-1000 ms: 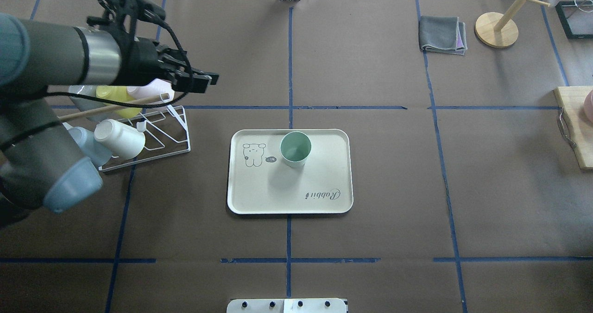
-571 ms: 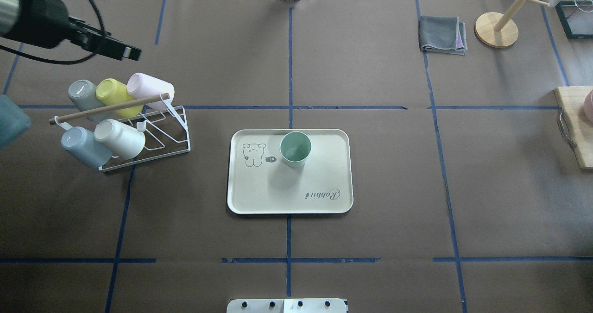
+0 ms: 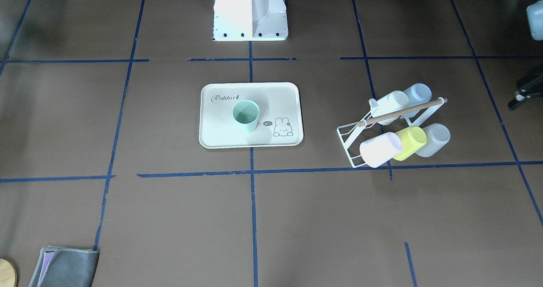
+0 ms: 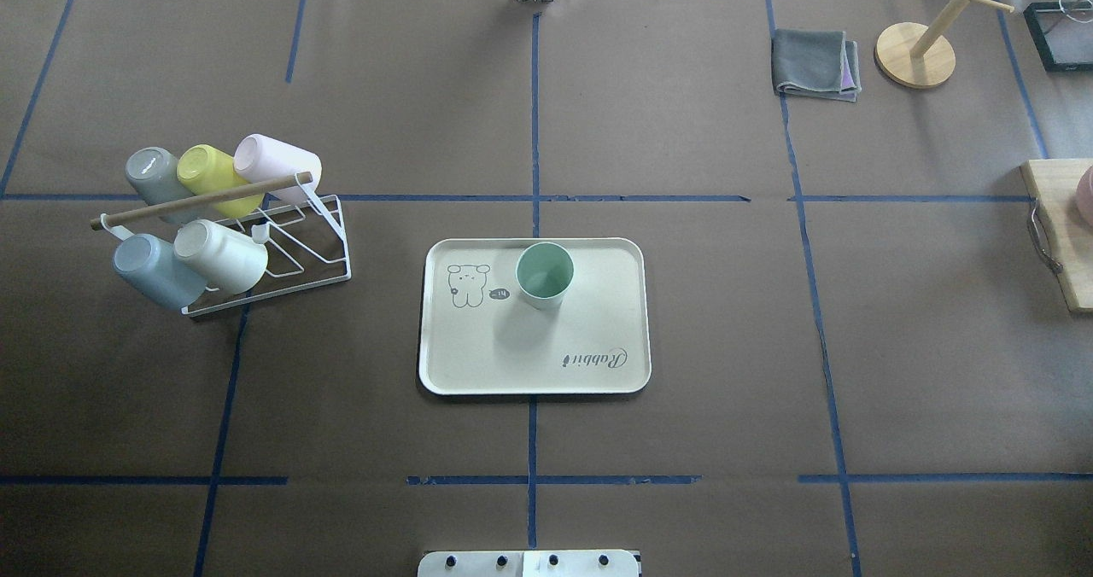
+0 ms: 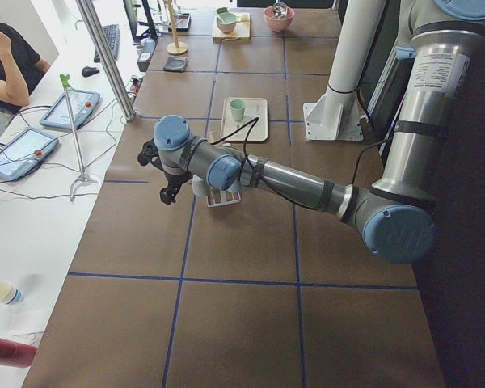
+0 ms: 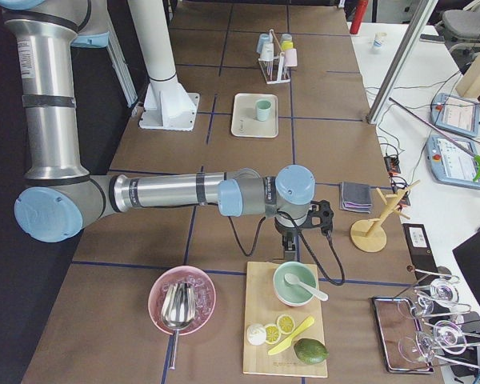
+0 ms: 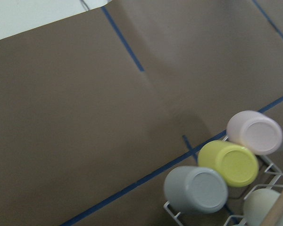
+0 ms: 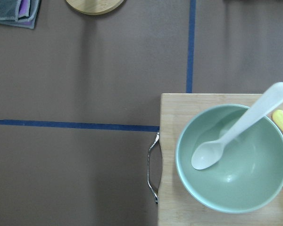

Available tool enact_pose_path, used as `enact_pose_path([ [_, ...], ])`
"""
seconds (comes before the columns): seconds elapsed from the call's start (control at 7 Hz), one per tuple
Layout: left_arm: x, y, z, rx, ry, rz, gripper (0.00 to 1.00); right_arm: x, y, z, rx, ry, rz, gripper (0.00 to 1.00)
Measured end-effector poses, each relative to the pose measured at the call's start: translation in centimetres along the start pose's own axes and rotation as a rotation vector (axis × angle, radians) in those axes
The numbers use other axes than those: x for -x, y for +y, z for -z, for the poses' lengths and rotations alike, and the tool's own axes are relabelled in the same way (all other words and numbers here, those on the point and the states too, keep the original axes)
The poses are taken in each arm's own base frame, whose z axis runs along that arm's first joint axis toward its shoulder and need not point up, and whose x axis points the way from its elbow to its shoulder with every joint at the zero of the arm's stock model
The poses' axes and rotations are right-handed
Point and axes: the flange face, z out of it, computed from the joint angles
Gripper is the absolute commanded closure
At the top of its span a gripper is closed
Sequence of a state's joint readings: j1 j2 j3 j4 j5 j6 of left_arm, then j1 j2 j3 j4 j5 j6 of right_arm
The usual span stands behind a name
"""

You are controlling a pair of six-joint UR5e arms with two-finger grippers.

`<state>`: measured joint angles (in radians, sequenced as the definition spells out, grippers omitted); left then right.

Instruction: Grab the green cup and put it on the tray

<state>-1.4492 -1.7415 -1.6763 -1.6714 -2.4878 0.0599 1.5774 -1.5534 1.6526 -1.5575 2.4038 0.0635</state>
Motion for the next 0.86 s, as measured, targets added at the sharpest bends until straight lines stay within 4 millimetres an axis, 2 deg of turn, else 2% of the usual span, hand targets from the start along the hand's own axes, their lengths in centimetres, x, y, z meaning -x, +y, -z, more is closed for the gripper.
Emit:
enact_pose_path([
  [0.14, 2.5, 1.3, -0.1, 0.074, -0.036, 0.045, 0.01, -1.2, 0.9, 0.0, 0.002, 0.009, -0.01, 0.0],
  [0.57, 7.5, 5.1, -1.2, 0.188, -0.074, 0.169, 0.0, -3.6, 3.1, -1.1, 0.024, 0.041, -0.008, 0.0],
  [0.86, 11.2, 9.5, -1.1, 0.204, -0.071, 0.227, 0.0, -3.9, 3.4, -1.4, 0.027, 0.044, -0.009, 0.0],
])
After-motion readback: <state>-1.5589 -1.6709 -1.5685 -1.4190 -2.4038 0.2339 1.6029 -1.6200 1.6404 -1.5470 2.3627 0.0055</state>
